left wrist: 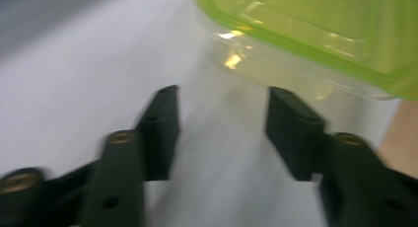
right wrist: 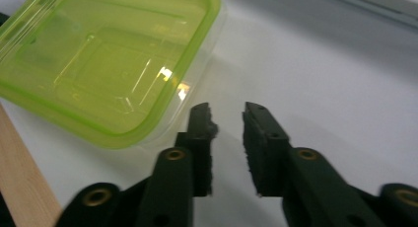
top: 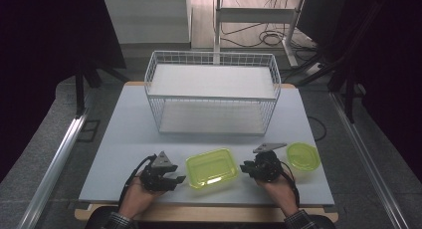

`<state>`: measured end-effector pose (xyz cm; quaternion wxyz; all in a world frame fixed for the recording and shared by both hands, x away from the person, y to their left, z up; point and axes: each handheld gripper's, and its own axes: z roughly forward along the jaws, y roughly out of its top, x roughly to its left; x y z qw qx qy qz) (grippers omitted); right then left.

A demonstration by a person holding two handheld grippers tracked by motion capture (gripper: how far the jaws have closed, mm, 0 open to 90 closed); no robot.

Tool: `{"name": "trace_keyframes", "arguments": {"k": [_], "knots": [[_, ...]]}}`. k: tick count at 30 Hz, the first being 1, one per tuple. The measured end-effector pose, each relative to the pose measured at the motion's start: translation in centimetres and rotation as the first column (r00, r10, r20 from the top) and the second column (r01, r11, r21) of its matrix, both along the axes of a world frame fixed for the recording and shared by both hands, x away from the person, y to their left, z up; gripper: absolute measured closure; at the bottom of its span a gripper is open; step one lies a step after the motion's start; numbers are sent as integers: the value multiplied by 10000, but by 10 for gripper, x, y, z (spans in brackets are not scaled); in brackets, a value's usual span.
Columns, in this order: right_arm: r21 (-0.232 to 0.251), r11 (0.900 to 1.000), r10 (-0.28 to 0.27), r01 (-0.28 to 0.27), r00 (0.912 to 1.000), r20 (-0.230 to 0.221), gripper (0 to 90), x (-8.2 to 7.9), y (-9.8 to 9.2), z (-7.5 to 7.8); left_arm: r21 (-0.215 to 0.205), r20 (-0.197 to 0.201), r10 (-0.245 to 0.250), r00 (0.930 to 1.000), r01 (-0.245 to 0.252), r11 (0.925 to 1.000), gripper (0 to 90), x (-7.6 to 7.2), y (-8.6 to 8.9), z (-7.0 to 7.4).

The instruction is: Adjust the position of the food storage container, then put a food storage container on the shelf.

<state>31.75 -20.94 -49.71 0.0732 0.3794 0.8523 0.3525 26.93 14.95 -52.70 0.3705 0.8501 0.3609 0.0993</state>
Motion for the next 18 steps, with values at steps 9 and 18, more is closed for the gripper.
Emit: {"name": "trace_keyframes", "arguments": {"k": [9,18], "knots": [[517,9975,-498,477,9980,397,368,3,-10,5,24,321,447,9985,-448,9990,88,-2,5,-1],[1197,9917,-555,479,9966,613,187,4,-13,7,-146,547,492,9973,-485,9987,66,-7,11,1]]}}
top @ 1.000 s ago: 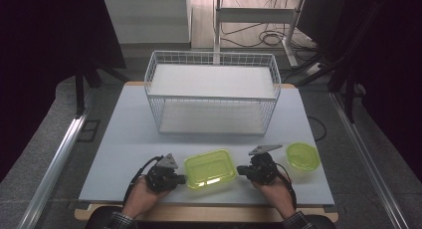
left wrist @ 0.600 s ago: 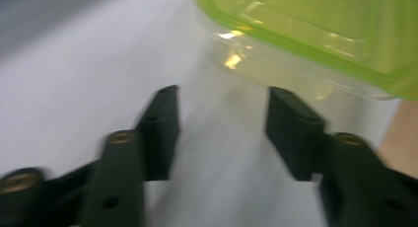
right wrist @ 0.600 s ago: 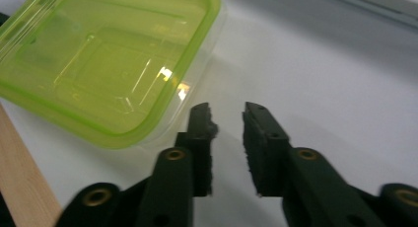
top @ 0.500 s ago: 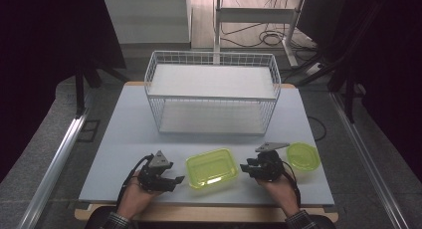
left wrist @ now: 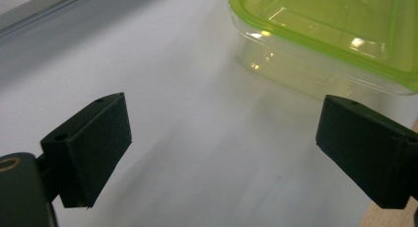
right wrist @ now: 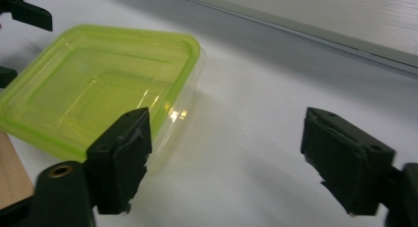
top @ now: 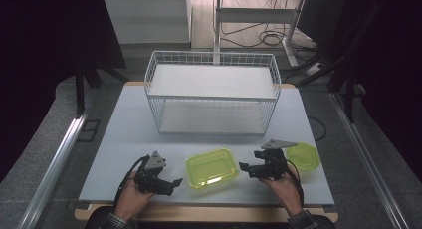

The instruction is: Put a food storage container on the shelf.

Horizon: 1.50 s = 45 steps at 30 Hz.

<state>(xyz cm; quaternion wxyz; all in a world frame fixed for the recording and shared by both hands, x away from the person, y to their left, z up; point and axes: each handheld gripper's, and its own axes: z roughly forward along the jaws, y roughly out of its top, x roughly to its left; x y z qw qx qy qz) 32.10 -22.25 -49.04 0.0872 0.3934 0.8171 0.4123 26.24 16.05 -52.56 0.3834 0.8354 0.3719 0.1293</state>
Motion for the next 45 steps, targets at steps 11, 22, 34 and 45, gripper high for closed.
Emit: {"name": "trace_keyframes", "arguments": {"k": [11,22,34,45], "knots": [[343,9988,375,-354,9974,-622,75,2,10,-1,379,104,-9,9999,5,9993,62,-5,2,0],[1014,9943,480,-324,9868,-1546,257,10,18,0,479,178,85,9998,-93,9988,65,-10,6,1],[1958,9806,656,-45,9496,-3066,521,32,27,-10,580,218,166,9996,-179,9982,67,-13,10,1],[2788,9589,882,534,8776,-4713,751,46,25,-23,665,215,114,9997,-128,9977,71,-13,9,0]]}}
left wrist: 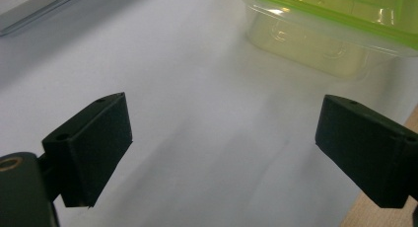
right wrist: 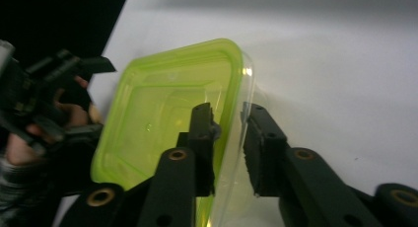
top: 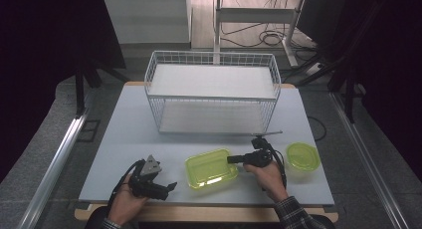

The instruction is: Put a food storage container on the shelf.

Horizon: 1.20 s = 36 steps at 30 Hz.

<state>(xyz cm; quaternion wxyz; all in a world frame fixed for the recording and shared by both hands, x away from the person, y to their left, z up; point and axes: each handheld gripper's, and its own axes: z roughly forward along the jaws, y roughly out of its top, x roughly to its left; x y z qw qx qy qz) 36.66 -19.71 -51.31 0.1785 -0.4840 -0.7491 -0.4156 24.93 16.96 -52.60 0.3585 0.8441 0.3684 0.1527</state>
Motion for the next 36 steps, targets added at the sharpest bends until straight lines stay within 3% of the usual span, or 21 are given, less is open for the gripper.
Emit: {"name": "trace_keyframes", "arguments": {"k": [3,8,11,28,36], "knots": [[200,9998,-7,13,9995,-331,780,2,-2,0,-2,6,16,10000,-16,10000,72,0,0,0],[297,9996,-18,29,9992,-391,795,2,-2,3,-17,19,30,10000,-30,10000,74,0,1,0],[750,9970,-164,200,9987,-484,796,3,-5,5,-8,32,55,10000,-55,10000,75,0,1,0],[1464,9884,-418,415,9991,-7,796,7,-12,34,-143,46,111,9999,-110,9998,63,2,5,0],[1699,9848,-420,352,9984,366,796,11,-12,60,-281,55,5,10000,-3,9996,53,2,5,-1]]}}
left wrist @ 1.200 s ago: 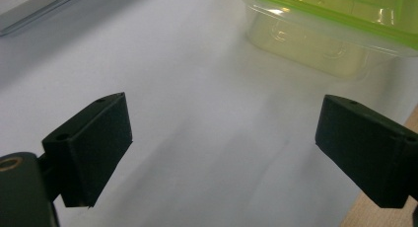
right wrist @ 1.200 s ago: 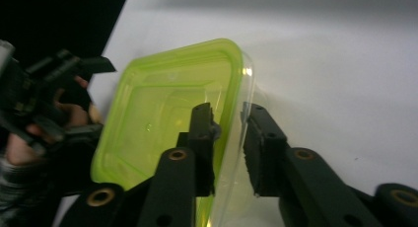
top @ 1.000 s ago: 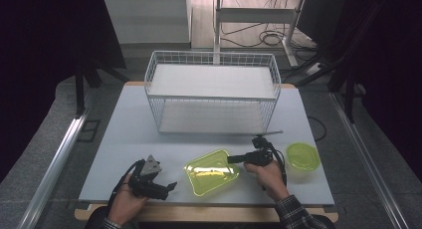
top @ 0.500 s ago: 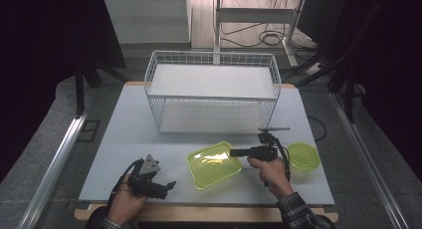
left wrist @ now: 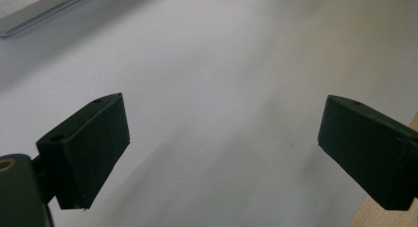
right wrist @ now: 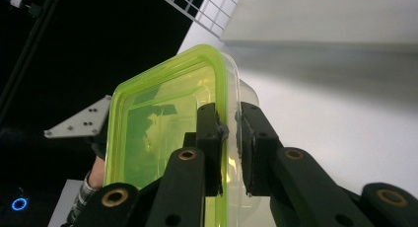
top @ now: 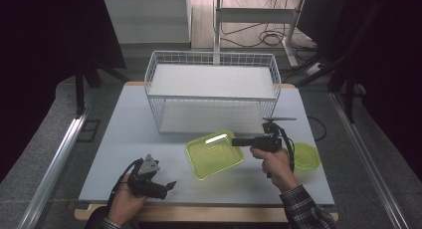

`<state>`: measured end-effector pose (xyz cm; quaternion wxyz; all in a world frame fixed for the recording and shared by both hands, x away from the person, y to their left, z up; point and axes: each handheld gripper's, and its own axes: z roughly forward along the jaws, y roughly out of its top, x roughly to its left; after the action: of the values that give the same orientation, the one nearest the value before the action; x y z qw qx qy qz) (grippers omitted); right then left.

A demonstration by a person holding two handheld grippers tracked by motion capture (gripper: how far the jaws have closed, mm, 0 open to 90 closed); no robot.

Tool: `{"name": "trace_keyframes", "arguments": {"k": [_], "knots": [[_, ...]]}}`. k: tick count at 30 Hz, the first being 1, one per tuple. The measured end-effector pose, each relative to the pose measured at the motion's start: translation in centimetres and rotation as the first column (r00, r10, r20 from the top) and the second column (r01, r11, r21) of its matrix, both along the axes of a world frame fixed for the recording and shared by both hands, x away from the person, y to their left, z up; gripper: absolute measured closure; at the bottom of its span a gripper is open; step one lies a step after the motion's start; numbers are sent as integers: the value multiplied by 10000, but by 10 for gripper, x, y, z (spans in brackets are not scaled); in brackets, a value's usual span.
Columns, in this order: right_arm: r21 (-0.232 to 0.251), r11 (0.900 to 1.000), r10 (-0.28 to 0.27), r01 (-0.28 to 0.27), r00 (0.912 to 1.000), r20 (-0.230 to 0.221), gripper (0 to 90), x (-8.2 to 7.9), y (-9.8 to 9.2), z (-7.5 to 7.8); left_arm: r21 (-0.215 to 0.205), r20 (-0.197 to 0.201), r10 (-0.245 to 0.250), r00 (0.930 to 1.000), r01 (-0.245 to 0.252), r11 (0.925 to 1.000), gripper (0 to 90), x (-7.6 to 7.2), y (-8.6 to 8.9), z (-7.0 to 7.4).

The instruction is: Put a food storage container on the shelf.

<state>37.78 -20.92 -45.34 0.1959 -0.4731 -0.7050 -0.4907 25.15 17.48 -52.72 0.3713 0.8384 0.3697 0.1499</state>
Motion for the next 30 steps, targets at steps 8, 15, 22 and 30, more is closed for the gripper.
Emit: {"name": "trace_keyframes", "arguments": {"k": [8,15,22,30], "knots": [[99,9999,19,-22,9996,298,796,5,4,25,-41,-45,-31,10000,30,10000,46,1,1,0],[319,9995,-100,86,9990,440,796,11,3,45,-86,-64,-41,10000,41,10000,43,1,1,0],[459,9985,-334,301,9968,725,796,22,1,74,-220,-100,-12,9999,10,9998,37,1,2,0],[516,9977,-484,432,9932,1055,796,30,5,96,-230,-135,-31,9999,28,9997,37,2,2,-1]]}}
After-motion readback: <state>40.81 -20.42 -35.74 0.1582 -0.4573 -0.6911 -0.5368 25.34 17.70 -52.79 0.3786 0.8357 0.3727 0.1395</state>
